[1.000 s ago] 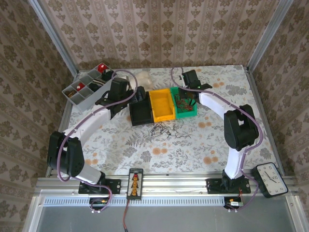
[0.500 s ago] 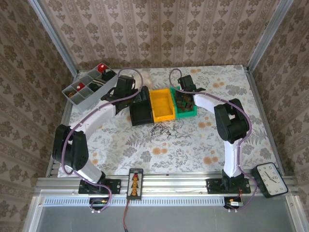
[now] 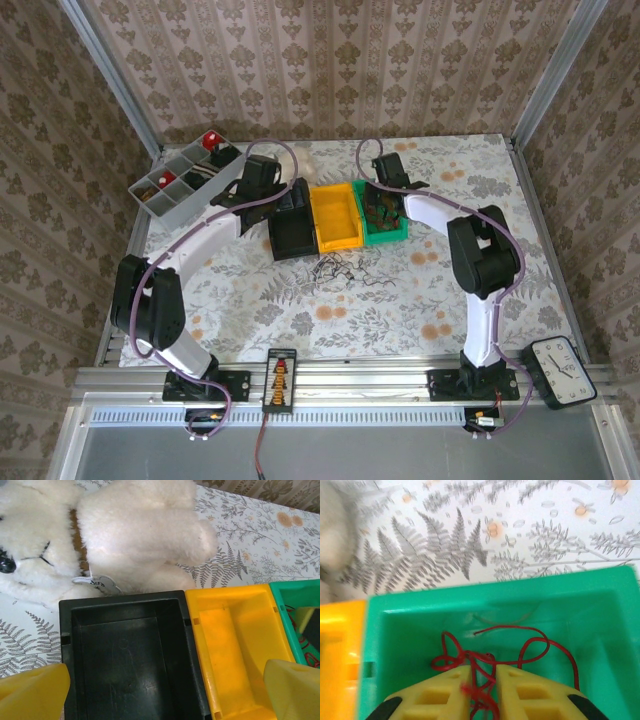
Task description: Untangle the cables
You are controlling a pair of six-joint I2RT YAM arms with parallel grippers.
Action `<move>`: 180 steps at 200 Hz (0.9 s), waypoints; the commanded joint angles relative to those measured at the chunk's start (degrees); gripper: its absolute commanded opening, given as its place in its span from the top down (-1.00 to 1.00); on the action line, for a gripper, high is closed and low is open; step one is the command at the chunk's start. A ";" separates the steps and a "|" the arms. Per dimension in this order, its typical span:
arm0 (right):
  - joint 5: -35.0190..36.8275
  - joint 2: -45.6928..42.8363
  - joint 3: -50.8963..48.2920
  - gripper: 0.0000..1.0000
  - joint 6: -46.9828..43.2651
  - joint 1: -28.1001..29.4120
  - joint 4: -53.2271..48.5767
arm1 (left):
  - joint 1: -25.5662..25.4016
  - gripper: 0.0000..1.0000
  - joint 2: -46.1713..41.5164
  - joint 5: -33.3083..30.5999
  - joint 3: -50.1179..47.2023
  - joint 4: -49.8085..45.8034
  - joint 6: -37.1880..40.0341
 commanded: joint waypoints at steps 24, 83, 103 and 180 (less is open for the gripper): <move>-0.03 -7.75 -1.15 0.10 1.35 -0.15 1.56 | 0.40 -0.99 -2.13 -1.06 -3.97 0.04 1.35; 0.74 -12.94 -7.54 -0.15 1.81 -0.15 5.42 | -0.25 -1.00 -2.69 1.33 -7.81 -0.14 2.99; -0.25 -13.09 -8.83 -0.13 2.20 -0.15 5.88 | -0.58 -1.00 -2.49 1.57 -8.03 -0.05 2.92; -5.55 -29.25 -27.33 -0.07 2.28 1.23 9.15 | -3.60 -1.00 -4.03 6.52 -10.38 0.67 11.39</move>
